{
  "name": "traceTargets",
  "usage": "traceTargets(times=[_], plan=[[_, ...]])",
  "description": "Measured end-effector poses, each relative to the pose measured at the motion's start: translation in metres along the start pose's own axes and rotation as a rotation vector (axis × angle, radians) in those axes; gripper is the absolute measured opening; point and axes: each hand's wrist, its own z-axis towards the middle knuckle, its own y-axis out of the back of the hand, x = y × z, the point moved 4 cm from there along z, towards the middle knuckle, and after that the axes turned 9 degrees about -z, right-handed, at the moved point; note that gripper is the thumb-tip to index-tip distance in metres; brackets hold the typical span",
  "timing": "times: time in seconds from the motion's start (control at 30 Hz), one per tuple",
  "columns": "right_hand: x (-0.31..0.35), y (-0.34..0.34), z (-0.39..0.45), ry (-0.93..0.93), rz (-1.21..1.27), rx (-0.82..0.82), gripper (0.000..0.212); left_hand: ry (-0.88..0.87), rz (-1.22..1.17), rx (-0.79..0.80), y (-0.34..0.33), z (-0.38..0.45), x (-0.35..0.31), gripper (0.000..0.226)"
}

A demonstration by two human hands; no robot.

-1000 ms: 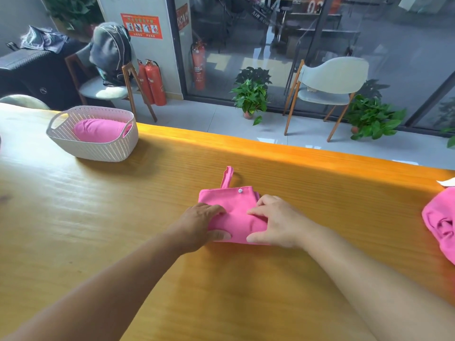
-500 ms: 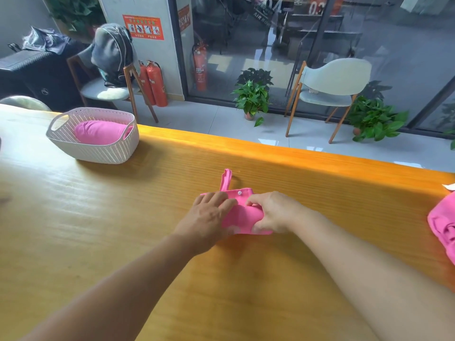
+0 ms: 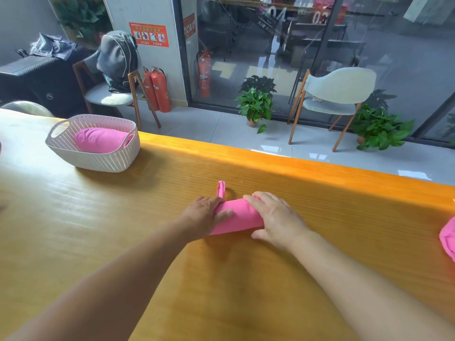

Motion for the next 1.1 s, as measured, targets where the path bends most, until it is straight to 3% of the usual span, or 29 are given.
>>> traceTargets(times=[0.1, 0.27, 0.43, 0.57, 0.67, 0.83, 0.93, 1.1], plan=[[0.0, 0.002, 0.011, -0.018, 0.013, -0.005, 0.085, -0.035, 0.175, -0.109, 0.002, 0.003, -0.001, 0.086], [-0.006, 0.004, 0.027, -0.024, 0.031, 0.112, 0.076, -0.361, 0.411, -0.394, -0.003, -0.008, -0.016, 0.064], [-0.007, 0.011, 0.037, -0.086, 0.256, 0.257, 0.063, -0.354, 0.51, -0.449, -0.005, -0.008, -0.005, 0.089], [-0.01, 0.009, 0.032, -0.249, 0.651, 0.247, 0.069, -0.315, 0.524, -0.383, 0.004, -0.004, -0.005, 0.086], [-0.009, 0.016, 0.024, -0.375, 0.947, 0.102, 0.067, -0.164, 0.32, -0.3, 0.013, -0.009, -0.009, 0.068], [0.003, 0.023, 0.009, -0.528, 1.47, -0.045, 0.043, 0.154, -0.462, -0.258, 0.015, -0.022, -0.014, 0.061], [0.005, 0.011, -0.005, -0.697, 1.504, -0.047, 0.046, 0.219, -0.853, -0.206, 0.014, -0.03, -0.013, 0.056], [0.035, 0.001, -0.03, -0.713, 1.436, 0.191, 0.039, 0.231, -1.054, -0.16, 0.017, -0.044, -0.011, 0.062]])
